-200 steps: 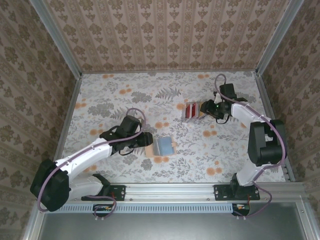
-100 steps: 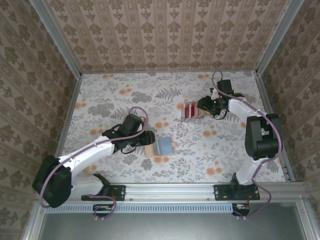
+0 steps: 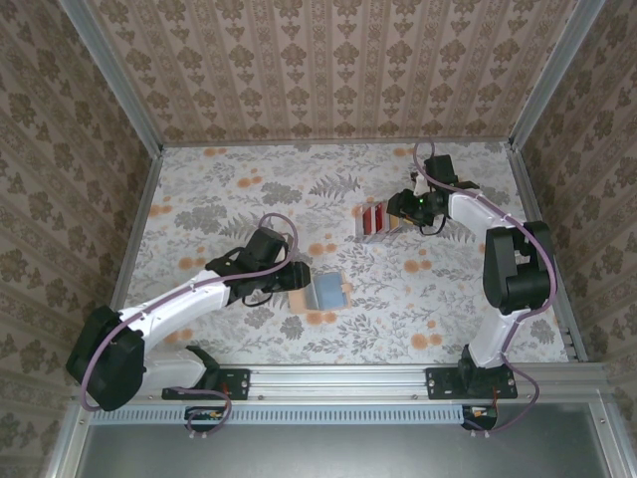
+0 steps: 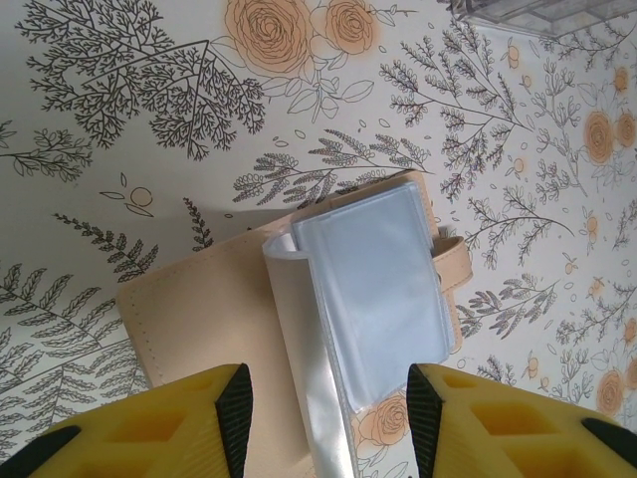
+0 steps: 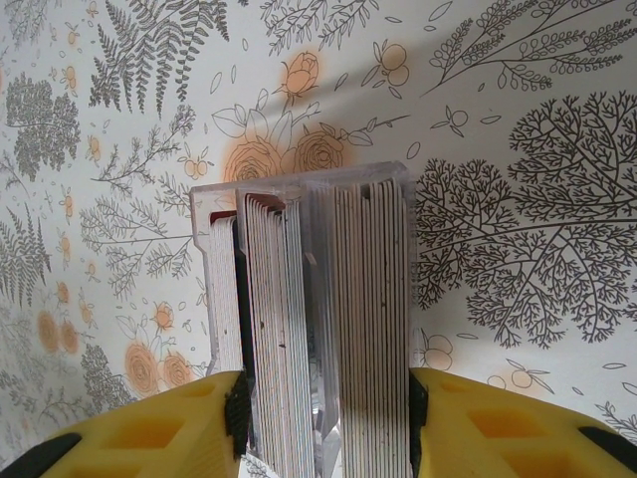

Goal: Put the credit cards into the card holder
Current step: Pick up the credit card from the storage box.

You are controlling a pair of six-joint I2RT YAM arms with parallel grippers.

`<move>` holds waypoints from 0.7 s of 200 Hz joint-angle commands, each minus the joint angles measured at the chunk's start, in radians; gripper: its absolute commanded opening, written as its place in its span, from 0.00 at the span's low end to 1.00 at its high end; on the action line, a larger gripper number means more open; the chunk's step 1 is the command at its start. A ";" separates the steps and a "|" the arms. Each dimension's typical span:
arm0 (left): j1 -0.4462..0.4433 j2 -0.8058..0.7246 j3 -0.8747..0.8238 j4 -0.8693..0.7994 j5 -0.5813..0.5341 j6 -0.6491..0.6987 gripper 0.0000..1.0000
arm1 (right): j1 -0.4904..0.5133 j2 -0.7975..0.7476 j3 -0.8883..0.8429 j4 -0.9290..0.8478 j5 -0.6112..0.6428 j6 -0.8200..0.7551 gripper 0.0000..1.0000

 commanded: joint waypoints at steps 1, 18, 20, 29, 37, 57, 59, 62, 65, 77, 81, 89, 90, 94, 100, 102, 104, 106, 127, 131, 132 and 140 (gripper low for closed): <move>-0.006 -0.010 0.007 -0.001 0.004 0.017 0.48 | 0.008 -0.031 0.003 -0.038 0.009 -0.018 0.46; -0.008 -0.007 0.008 0.004 0.007 0.015 0.48 | 0.008 -0.045 0.005 -0.041 0.002 -0.018 0.45; -0.008 -0.006 0.008 0.005 0.008 0.014 0.48 | 0.008 -0.045 0.005 -0.040 0.001 -0.017 0.45; -0.009 -0.004 0.010 0.007 0.010 0.015 0.48 | 0.008 -0.048 0.007 -0.041 -0.003 -0.018 0.44; -0.010 -0.001 0.012 0.008 0.010 0.014 0.48 | 0.007 -0.049 0.007 -0.040 -0.003 -0.017 0.44; -0.012 -0.001 0.014 0.005 0.009 0.015 0.48 | 0.008 -0.045 0.009 -0.039 -0.007 -0.016 0.43; -0.012 -0.001 0.013 0.004 0.009 0.016 0.48 | 0.008 -0.045 0.008 -0.039 -0.007 -0.015 0.43; -0.012 -0.001 0.014 0.003 0.009 0.016 0.48 | 0.008 -0.045 0.009 -0.039 -0.007 -0.015 0.43; -0.010 -0.001 0.015 0.003 0.008 0.017 0.48 | 0.008 -0.045 0.010 -0.039 -0.007 -0.015 0.43; -0.012 -0.002 0.014 -0.001 0.006 0.016 0.48 | 0.008 -0.045 0.009 -0.039 -0.008 -0.015 0.43; -0.012 -0.002 0.015 -0.001 0.006 0.017 0.48 | 0.008 -0.044 0.009 -0.040 -0.007 -0.015 0.43; -0.012 -0.002 0.013 -0.002 0.006 0.017 0.48 | 0.007 -0.045 0.010 -0.040 -0.005 -0.014 0.42; -0.012 -0.002 0.012 -0.001 0.007 0.017 0.48 | 0.007 -0.045 0.010 -0.040 -0.006 -0.014 0.42; -0.012 -0.002 0.011 -0.001 0.005 0.017 0.48 | 0.007 -0.046 0.009 -0.040 -0.006 -0.015 0.42; -0.011 -0.003 0.010 -0.001 0.005 0.016 0.48 | 0.006 -0.047 0.010 -0.042 -0.004 -0.016 0.42; -0.012 -0.002 0.009 -0.001 0.004 0.017 0.48 | 0.007 -0.047 0.009 -0.042 -0.003 -0.015 0.41; -0.011 -0.002 0.009 0.001 0.005 0.016 0.48 | 0.007 -0.047 0.009 -0.043 -0.003 -0.016 0.41; -0.012 -0.002 0.009 0.001 0.004 0.016 0.48 | 0.006 -0.048 0.008 -0.043 -0.001 -0.017 0.41; -0.012 -0.003 0.008 0.001 0.005 0.014 0.48 | 0.006 -0.054 0.006 -0.046 0.004 -0.015 0.39; -0.012 -0.002 0.008 0.001 0.006 0.014 0.48 | 0.006 -0.056 0.004 -0.045 0.004 -0.016 0.39; -0.013 -0.002 0.008 0.001 0.005 0.015 0.48 | 0.006 -0.056 0.005 -0.045 0.005 -0.016 0.38; -0.012 -0.002 0.009 0.001 0.005 0.016 0.48 | 0.006 -0.059 0.004 -0.047 0.006 -0.017 0.38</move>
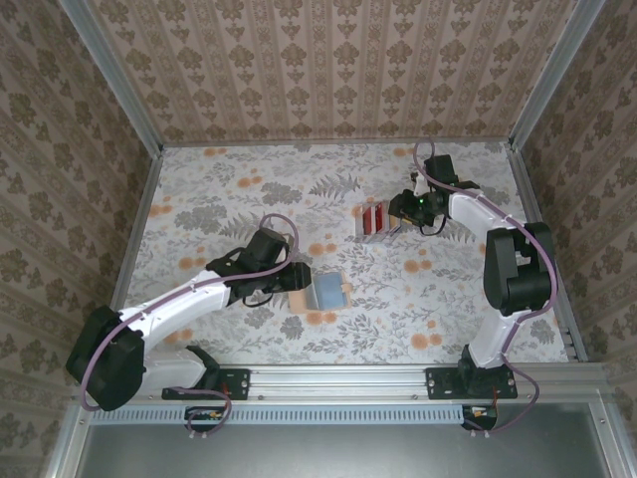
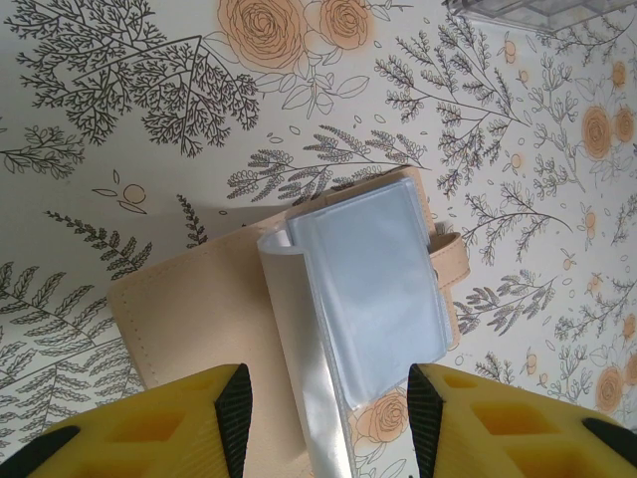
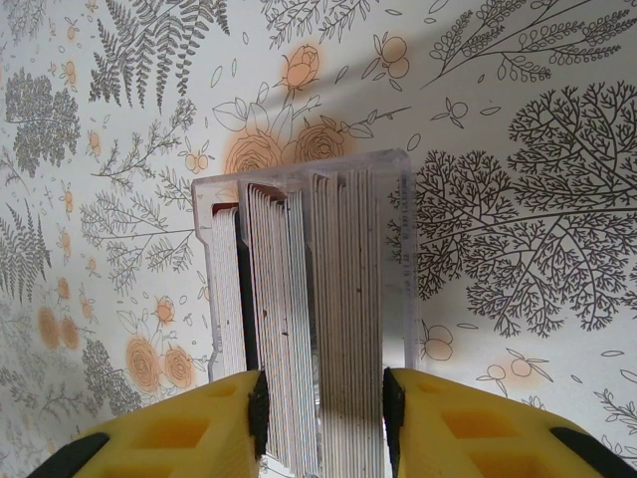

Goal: Put the credit cards into the card holder
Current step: Pick up the credit card from the storage box.

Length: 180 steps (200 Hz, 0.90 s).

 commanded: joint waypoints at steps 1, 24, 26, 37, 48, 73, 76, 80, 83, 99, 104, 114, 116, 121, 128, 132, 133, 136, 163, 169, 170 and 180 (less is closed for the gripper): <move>-0.004 -0.002 0.009 0.002 0.006 0.016 0.48 | 0.004 -0.049 0.005 -0.032 0.006 -0.017 0.38; -0.005 0.001 0.009 -0.001 0.005 0.016 0.48 | 0.004 -0.054 0.005 -0.034 0.005 -0.017 0.38; -0.006 0.000 0.011 -0.001 0.005 0.016 0.48 | 0.004 -0.055 0.005 -0.033 0.006 -0.016 0.38; -0.006 0.002 0.010 0.000 0.005 0.017 0.48 | 0.004 -0.057 0.004 -0.034 0.004 -0.017 0.38; -0.006 0.001 0.010 -0.001 0.004 0.014 0.48 | 0.004 -0.057 0.004 -0.033 0.006 -0.017 0.37; -0.006 0.004 0.007 0.004 0.004 0.014 0.48 | 0.003 -0.045 0.008 -0.035 0.004 -0.018 0.35; -0.006 0.004 0.007 0.004 0.005 0.013 0.48 | 0.003 -0.044 0.008 -0.035 0.004 -0.019 0.35; -0.006 0.005 0.007 0.004 0.005 0.014 0.48 | 0.003 -0.043 0.008 -0.035 0.005 -0.018 0.34; -0.006 0.006 0.008 0.003 0.005 0.015 0.48 | 0.003 -0.041 0.008 -0.035 0.004 -0.018 0.33; -0.006 0.006 0.008 0.001 0.005 0.015 0.48 | 0.001 -0.038 0.007 -0.032 0.003 -0.019 0.27; -0.005 0.006 0.007 0.001 0.004 0.015 0.48 | 0.001 -0.038 0.007 -0.033 0.004 -0.018 0.25; -0.005 0.006 0.008 0.001 0.005 0.015 0.48 | 0.000 -0.038 0.006 -0.031 0.006 -0.018 0.23; -0.006 0.006 0.007 0.000 0.004 0.015 0.48 | 0.000 -0.039 0.005 -0.033 0.008 -0.018 0.23; -0.006 0.006 0.008 -0.001 0.005 0.016 0.48 | 0.000 -0.039 0.005 -0.032 0.009 -0.019 0.22; -0.005 0.006 0.008 0.000 0.005 0.016 0.48 | -0.002 -0.042 0.005 -0.034 0.010 -0.019 0.21; -0.005 0.006 0.010 0.000 0.004 0.016 0.48 | -0.003 -0.042 0.005 -0.034 0.012 -0.019 0.20; -0.005 0.006 0.010 0.000 0.003 0.016 0.48 | -0.003 -0.043 0.005 -0.034 0.011 -0.019 0.20; -0.005 0.006 0.009 -0.001 0.004 0.017 0.48 | -0.003 -0.043 0.004 -0.033 0.011 -0.020 0.19; -0.006 0.009 0.011 -0.001 0.005 0.016 0.48 | -0.010 -0.053 0.002 -0.039 0.012 -0.024 0.13; -0.007 0.009 0.011 -0.001 0.005 0.016 0.48 | -0.011 -0.055 0.002 -0.039 0.012 -0.024 0.12; -0.007 0.009 0.010 -0.001 0.004 0.016 0.48 | -0.011 -0.055 0.002 -0.040 0.012 -0.024 0.12; -0.006 0.009 0.011 -0.001 0.004 0.017 0.48 | -0.014 -0.059 0.003 -0.042 0.011 -0.026 0.12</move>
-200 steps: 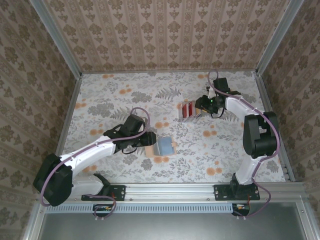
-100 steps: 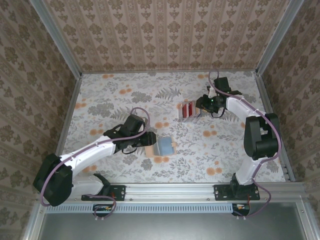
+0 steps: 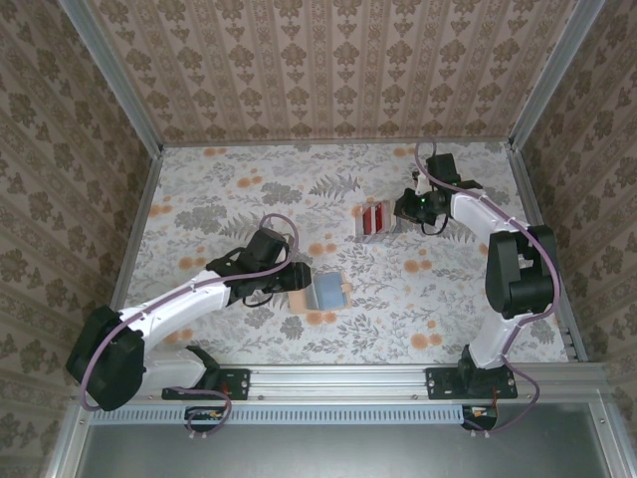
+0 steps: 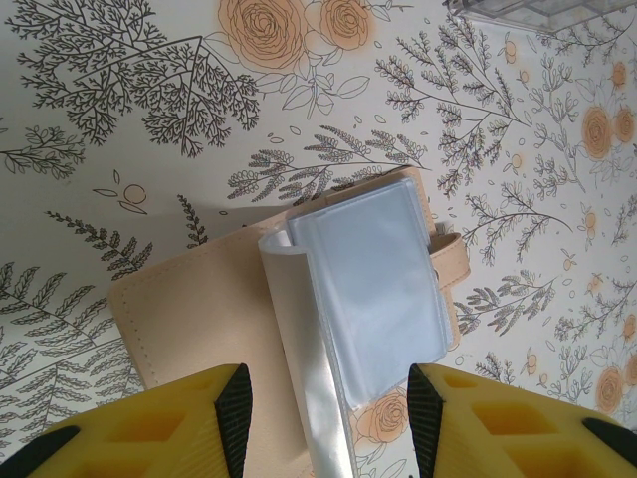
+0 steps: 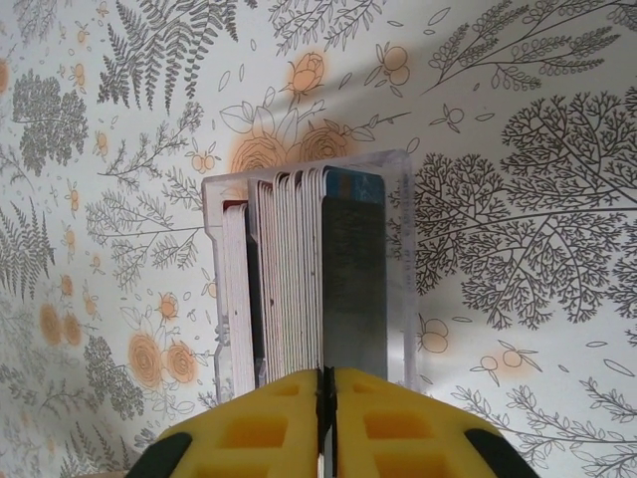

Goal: Put the credit cards into the card holder
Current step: Pick up the credit card from the storage box.

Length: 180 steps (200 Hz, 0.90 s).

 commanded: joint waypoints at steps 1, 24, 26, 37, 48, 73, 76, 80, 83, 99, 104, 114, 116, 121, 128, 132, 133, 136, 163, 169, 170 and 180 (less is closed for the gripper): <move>-0.006 0.008 0.012 -0.002 0.003 0.017 0.48 | -0.008 -0.037 0.002 -0.027 0.002 -0.012 0.12; -0.008 0.008 0.011 -0.002 0.004 0.014 0.48 | -0.011 -0.045 0.003 -0.033 0.002 -0.015 0.11; -0.006 0.008 0.011 -0.002 0.005 0.015 0.48 | -0.011 -0.044 0.004 -0.033 0.002 -0.015 0.10; -0.007 0.008 0.014 -0.001 0.006 0.015 0.48 | -0.013 -0.048 0.003 -0.034 0.000 -0.015 0.09; -0.008 0.008 0.015 -0.001 0.005 0.013 0.48 | -0.013 -0.052 0.002 -0.036 -0.001 -0.015 0.08; -0.008 0.008 0.023 -0.008 0.004 0.014 0.48 | -0.016 -0.070 0.001 -0.042 0.003 -0.020 0.06; -0.008 0.008 0.025 -0.011 0.003 0.014 0.48 | -0.016 -0.074 0.001 -0.045 0.005 -0.021 0.06; -0.009 0.008 0.026 -0.013 0.004 0.016 0.48 | -0.019 -0.077 0.000 -0.048 0.006 -0.022 0.05; -0.009 0.009 0.029 -0.014 0.004 0.017 0.48 | -0.019 -0.081 -0.001 -0.049 0.008 -0.023 0.05; -0.008 0.008 0.036 -0.023 -0.002 0.021 0.48 | -0.023 -0.102 -0.001 -0.061 0.014 -0.029 0.04; -0.008 0.008 0.037 -0.025 -0.002 0.022 0.48 | -0.024 -0.109 -0.002 -0.066 0.015 -0.031 0.04; -0.009 0.010 0.044 -0.029 -0.005 0.027 0.48 | -0.026 -0.127 -0.005 -0.074 0.018 -0.037 0.04; -0.009 0.009 0.045 -0.032 -0.005 0.028 0.48 | -0.026 -0.131 -0.006 -0.076 0.018 -0.039 0.04; -0.009 0.009 0.050 -0.036 -0.009 0.030 0.48 | -0.027 -0.141 -0.009 -0.080 0.020 -0.041 0.04; -0.008 0.010 0.059 -0.045 -0.012 0.035 0.48 | -0.028 -0.155 -0.011 -0.087 0.023 -0.045 0.04; -0.007 0.010 0.064 -0.052 -0.015 0.040 0.48 | -0.027 -0.164 -0.014 -0.092 0.025 -0.047 0.04; -0.006 0.010 0.064 -0.053 -0.015 0.040 0.48 | -0.027 -0.166 -0.014 -0.092 0.025 -0.047 0.04; -0.006 0.010 0.072 -0.058 -0.017 0.044 0.48 | -0.028 -0.173 -0.017 -0.096 0.027 -0.047 0.04; 0.009 0.011 0.117 -0.099 -0.033 0.076 0.48 | -0.030 -0.246 -0.041 -0.130 0.037 -0.053 0.04; 0.015 0.013 0.123 -0.105 -0.033 0.082 0.48 | -0.030 -0.264 -0.050 -0.135 0.036 -0.051 0.04; 0.017 0.013 0.125 -0.106 -0.034 0.084 0.48 | -0.030 -0.267 -0.050 -0.135 0.035 -0.051 0.04; 0.028 0.018 0.136 -0.109 -0.029 0.091 0.48 | -0.030 -0.303 -0.067 -0.139 0.031 -0.046 0.04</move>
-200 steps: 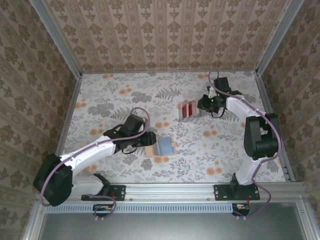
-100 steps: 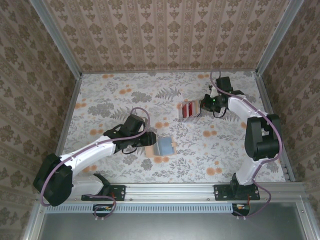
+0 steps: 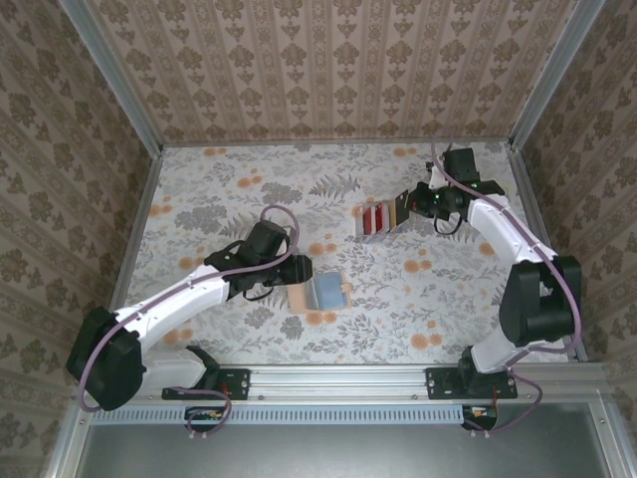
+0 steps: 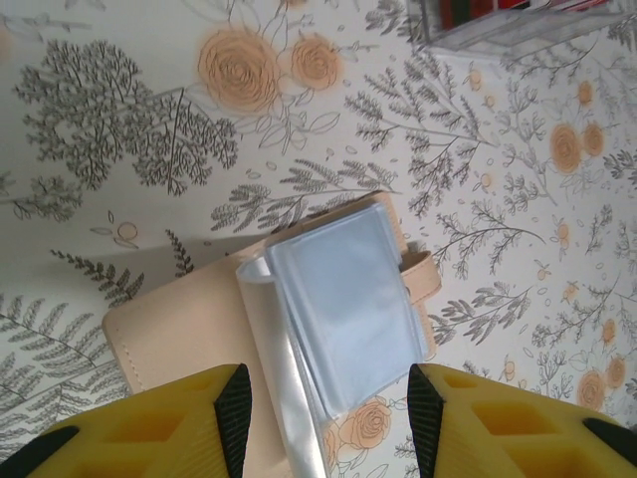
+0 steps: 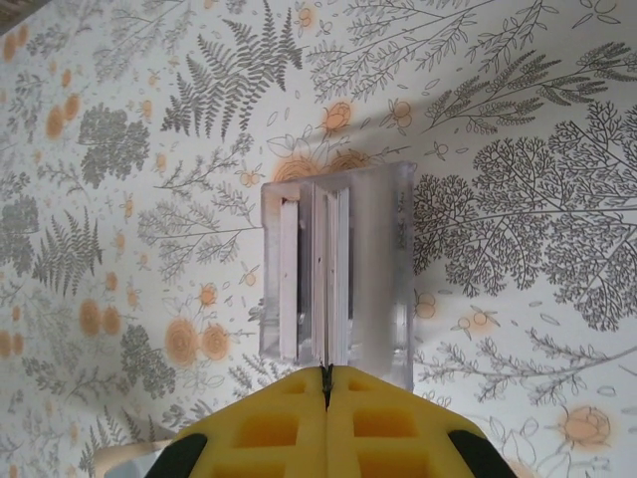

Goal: Put the credit cards into the card holder
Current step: Pick up the credit card from the storage box.

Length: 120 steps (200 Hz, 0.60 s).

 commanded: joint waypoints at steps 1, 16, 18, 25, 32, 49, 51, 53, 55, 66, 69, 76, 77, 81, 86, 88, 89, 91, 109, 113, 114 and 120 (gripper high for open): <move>0.023 0.017 0.050 -0.049 -0.016 0.053 0.48 | -0.002 -0.092 -0.040 -0.061 0.005 -0.012 0.04; 0.041 0.031 0.069 -0.049 -0.003 0.066 0.48 | -0.002 -0.143 -0.063 -0.080 0.002 -0.010 0.04; 0.043 0.033 0.072 -0.048 -0.003 0.068 0.48 | -0.002 -0.152 -0.065 -0.084 0.001 -0.011 0.04; 0.049 0.045 0.083 -0.049 0.003 0.074 0.48 | -0.001 -0.179 -0.079 -0.093 -0.019 -0.008 0.04; 0.056 0.061 0.096 -0.050 0.013 0.083 0.48 | -0.001 -0.218 -0.100 -0.096 -0.046 -0.001 0.04; 0.066 0.109 0.127 -0.058 0.026 0.110 0.48 | 0.014 -0.283 -0.161 -0.096 -0.137 0.018 0.03; 0.067 0.116 0.131 -0.058 0.028 0.113 0.48 | 0.019 -0.288 -0.169 -0.095 -0.150 0.020 0.03; 0.067 0.123 0.135 -0.058 0.029 0.117 0.48 | 0.026 -0.295 -0.175 -0.096 -0.162 0.022 0.03; 0.068 0.130 0.139 -0.058 0.031 0.121 0.48 | 0.031 -0.300 -0.183 -0.097 -0.171 0.023 0.03; 0.072 0.171 0.159 -0.061 0.044 0.148 0.48 | 0.082 -0.323 -0.221 -0.112 -0.210 0.031 0.02; 0.073 0.181 0.164 -0.064 0.048 0.155 0.48 | 0.100 -0.329 -0.230 -0.119 -0.214 0.031 0.02; 0.078 0.212 0.180 -0.072 0.055 0.171 0.48 | 0.146 -0.338 -0.253 -0.140 -0.215 0.028 0.02; 0.079 0.216 0.184 -0.074 0.057 0.172 0.48 | 0.151 -0.340 -0.256 -0.142 -0.216 0.028 0.02; 0.081 0.231 0.196 -0.080 0.060 0.180 0.47 | 0.181 -0.344 -0.270 -0.151 -0.215 0.030 0.02; 0.085 0.255 0.208 -0.088 0.066 0.189 0.47 | 0.215 -0.346 -0.288 -0.160 -0.216 0.031 0.02; 0.087 0.261 0.212 -0.089 0.069 0.193 0.47 | 0.228 -0.346 -0.298 -0.161 -0.218 0.033 0.02; 0.087 0.266 0.215 -0.090 0.070 0.195 0.47 | 0.233 -0.347 -0.302 -0.163 -0.220 0.035 0.02; 0.088 0.275 0.218 -0.091 0.072 0.199 0.47 | 0.246 -0.347 -0.312 -0.165 -0.223 0.037 0.02; 0.095 0.339 0.256 -0.111 0.100 0.228 0.44 | 0.317 -0.352 -0.412 -0.157 -0.272 0.072 0.02; 0.097 0.350 0.262 -0.114 0.102 0.233 0.43 | 0.329 -0.353 -0.433 -0.158 -0.275 0.078 0.02; 0.097 0.353 0.263 -0.115 0.102 0.234 0.43 | 0.330 -0.354 -0.437 -0.158 -0.276 0.079 0.02; 0.098 0.368 0.269 -0.119 0.100 0.242 0.42 | 0.347 -0.358 -0.467 -0.159 -0.274 0.086 0.02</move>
